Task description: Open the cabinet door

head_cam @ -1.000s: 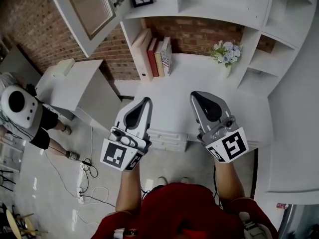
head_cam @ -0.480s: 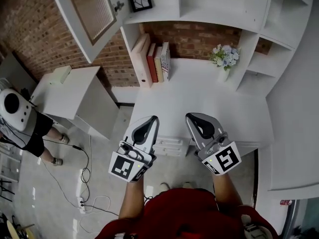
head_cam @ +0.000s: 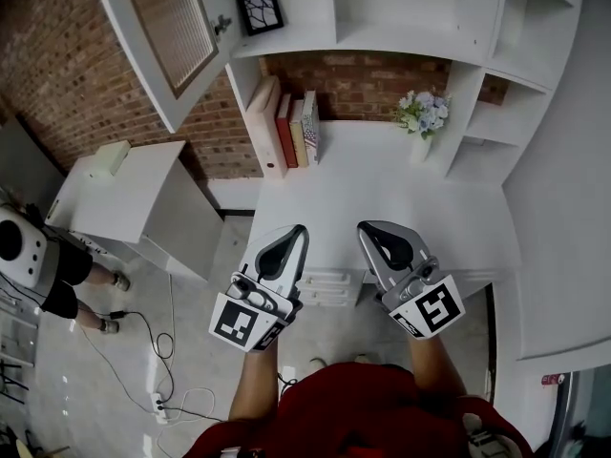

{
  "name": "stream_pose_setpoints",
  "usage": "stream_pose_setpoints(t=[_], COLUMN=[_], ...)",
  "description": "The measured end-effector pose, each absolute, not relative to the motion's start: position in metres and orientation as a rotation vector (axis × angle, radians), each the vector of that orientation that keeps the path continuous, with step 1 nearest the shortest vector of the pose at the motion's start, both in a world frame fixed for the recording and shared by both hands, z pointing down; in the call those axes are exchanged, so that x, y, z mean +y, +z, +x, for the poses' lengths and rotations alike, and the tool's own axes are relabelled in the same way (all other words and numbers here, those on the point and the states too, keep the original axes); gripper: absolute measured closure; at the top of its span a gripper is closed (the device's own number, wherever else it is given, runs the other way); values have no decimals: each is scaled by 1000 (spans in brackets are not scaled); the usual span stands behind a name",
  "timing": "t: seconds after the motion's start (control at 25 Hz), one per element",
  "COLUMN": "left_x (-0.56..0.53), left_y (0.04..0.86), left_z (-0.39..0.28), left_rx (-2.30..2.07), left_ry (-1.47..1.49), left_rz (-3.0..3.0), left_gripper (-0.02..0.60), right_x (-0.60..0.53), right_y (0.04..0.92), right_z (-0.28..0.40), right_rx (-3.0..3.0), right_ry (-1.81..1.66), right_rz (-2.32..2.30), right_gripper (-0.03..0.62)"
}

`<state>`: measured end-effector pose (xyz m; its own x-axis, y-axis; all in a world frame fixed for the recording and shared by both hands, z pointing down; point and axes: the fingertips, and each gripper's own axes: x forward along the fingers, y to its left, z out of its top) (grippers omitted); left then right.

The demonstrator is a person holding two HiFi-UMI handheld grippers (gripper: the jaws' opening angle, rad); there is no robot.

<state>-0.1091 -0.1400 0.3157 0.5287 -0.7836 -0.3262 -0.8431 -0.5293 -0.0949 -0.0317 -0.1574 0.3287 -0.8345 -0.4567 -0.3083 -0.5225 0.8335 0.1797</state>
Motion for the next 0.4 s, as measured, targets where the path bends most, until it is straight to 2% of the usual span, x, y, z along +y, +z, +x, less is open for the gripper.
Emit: stream_pose_setpoints(t=[0.4], left_x=[-140], left_y=[322], left_z=[-114], left_rx=[1323], left_ry=[350], left_rz=[-2558], left_gripper=[577], right_x=[-154], right_y=[326], right_z=[-40], right_rx=[2765], right_ry=[389], right_rz=[-764], right_gripper=[585])
